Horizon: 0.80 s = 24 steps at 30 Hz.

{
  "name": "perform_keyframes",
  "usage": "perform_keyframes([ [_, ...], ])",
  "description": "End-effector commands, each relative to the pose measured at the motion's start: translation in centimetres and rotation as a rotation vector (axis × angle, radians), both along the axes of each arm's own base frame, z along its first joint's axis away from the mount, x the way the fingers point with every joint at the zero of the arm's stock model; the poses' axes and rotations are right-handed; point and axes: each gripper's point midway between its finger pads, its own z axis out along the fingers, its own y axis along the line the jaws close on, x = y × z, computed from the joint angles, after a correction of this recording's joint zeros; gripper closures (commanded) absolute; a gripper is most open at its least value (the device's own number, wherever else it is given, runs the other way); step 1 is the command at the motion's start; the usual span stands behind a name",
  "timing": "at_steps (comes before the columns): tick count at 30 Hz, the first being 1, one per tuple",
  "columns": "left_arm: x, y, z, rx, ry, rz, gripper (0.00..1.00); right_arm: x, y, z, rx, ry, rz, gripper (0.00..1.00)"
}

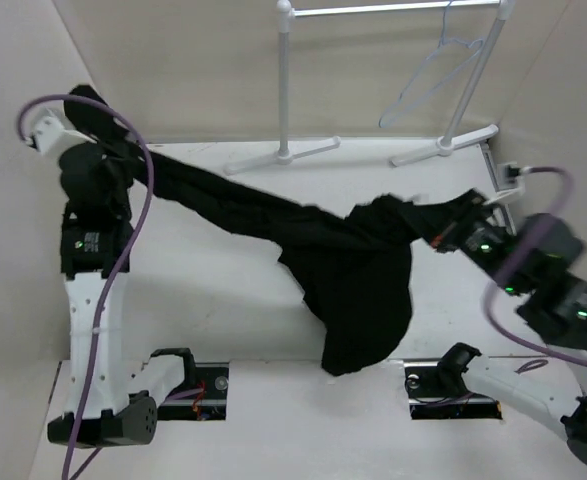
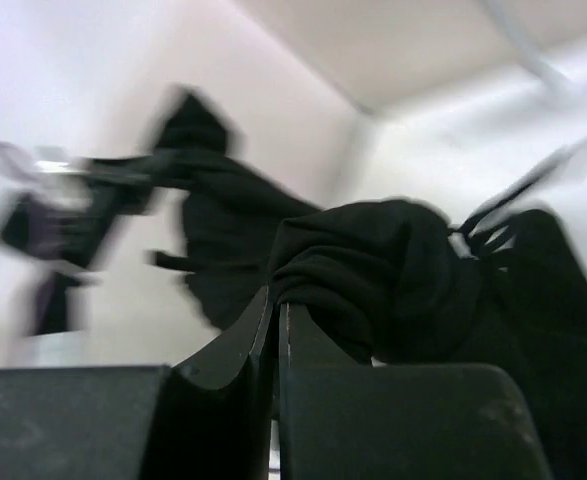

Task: Place the trousers on the hanger
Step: Flatten out the trousers at the center of the board.

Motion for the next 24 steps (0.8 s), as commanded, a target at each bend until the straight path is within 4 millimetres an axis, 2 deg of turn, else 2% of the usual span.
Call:
perform_keyframes([
  [1, 2.3, -1.2, -11.6, -0.107, 0.255, -0.047, 0.94, 3.8, -0.5, -11.5, -0.123, 0.249, -0.093, 0.97],
  [2, 2.7, -1.5, -12.6, -0.135, 0.272, -0.062, 0.95, 4.3, -0.7, -12.2, -0.124, 0.271, -0.094, 0.97],
  [3, 3.0, -1.8, -12.9, -0.151, 0.275, -0.071, 0.95, 5.0, -0.6, -12.4, -0.119, 0.282, -0.081, 0.97],
  [6, 5.1, -2.7, -10.2, -0.156, 0.228, -0.109, 0.95, 7.9, -0.5, -9.5, -0.093, 0.225, -0.084, 0.97],
  [8, 6.3, -3.4, -7.5, -0.15, 0.186, -0.135, 0.95, 9.4, -0.1, -5.3, -0.092, 0.139, -0.088, 0.97],
  [10, 6.8, -3.9, -4.5, -0.151, 0.134, -0.159, 0.95, 9.8, 0.1, -0.2, -0.086, 0.049, -0.094, 0.97],
  [11, 6.7, -4.0, -2.9, -0.152, 0.104, -0.164, 0.95, 9.2, 0.2, 3.1, -0.078, -0.011, -0.088, 0.97],
  [13, 5.6, -3.9, 0.2, -0.153, 0.041, -0.166, 0.95, 7.5, -0.4, 7.8, -0.065, -0.104, -0.098, 0.97],
  [14, 4.4, -3.2, 1.5, -0.146, 0.008, -0.146, 0.94, 5.9, -1.1, 9.9, -0.055, -0.157, -0.112, 0.97],
  [15, 3.5, -2.5, 1.6, -0.143, 0.001, -0.126, 0.94, 4.7, -2.0, 10.3, -0.046, -0.17, -0.131, 0.97],
  [16, 2.6, -1.7, 0.7, -0.145, 0.014, -0.098, 0.94, 3.9, -2.8, 9.1, -0.049, -0.15, -0.154, 0.96],
  [17, 2.0, -1.1, -0.5, -0.15, 0.035, -0.077, 0.94, 3.3, -3.4, 6.5, -0.053, -0.1, -0.17, 0.96],
  [18, 1.2, -0.5, -2.6, -0.161, 0.069, -0.05, 0.93, 2.8, -3.8, 3.6, -0.054, -0.038, -0.178, 0.96],
  [19, 0.3, 0.0, -5.5, -0.182, 0.112, -0.023, 0.93, 2.3, -4.1, -1.1, -0.05, 0.06, -0.188, 0.96],
  [22, -2.6, 0.4, -15.8, -0.247, 0.289, 0.037, 0.89, -0.9, -5.2, -18.5, -0.041, 0.483, -0.233, 0.94],
  [23, -3.7, 0.2, -19.2, -0.272, 0.357, 0.052, 0.86, -2.2, -6.1, -22.4, -0.036, 0.588, -0.269, 0.9],
  [24, -4.9, -0.1, -22.4, -0.292, 0.425, 0.057, 0.81, -3.2, -7.0, -24.9, -0.03, 0.648, -0.305, 0.8],
])
